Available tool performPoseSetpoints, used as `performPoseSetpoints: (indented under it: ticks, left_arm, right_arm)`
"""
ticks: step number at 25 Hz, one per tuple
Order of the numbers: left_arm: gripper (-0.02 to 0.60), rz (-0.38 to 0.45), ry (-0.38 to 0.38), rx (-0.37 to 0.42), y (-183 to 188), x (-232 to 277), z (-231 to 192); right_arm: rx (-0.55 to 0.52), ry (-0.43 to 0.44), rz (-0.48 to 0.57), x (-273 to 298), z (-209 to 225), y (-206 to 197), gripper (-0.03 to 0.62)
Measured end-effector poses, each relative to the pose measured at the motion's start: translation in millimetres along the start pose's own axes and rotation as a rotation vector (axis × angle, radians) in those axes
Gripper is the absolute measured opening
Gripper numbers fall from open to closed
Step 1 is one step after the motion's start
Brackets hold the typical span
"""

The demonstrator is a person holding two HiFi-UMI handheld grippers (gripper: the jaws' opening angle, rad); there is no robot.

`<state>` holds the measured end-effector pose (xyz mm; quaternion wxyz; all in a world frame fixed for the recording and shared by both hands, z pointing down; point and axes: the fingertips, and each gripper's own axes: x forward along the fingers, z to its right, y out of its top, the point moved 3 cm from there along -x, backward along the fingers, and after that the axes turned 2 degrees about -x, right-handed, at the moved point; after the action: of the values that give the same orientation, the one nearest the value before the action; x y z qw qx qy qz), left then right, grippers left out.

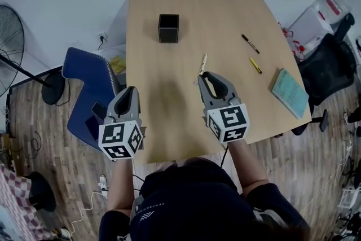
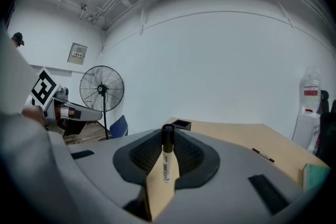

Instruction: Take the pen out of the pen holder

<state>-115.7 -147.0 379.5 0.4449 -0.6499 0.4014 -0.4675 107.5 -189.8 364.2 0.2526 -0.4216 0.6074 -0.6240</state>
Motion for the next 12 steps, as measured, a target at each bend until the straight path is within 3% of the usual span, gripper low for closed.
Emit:
performPoseSetpoints:
  ticks: [12]
  left_arm:
    - [0.023,-0.071,0.020,-0.019,-35.0,-14.6,-7.3]
  right_arm:
    - [0.020,0.007,-0.067,-11.8,-15.2,-29.2,0.061]
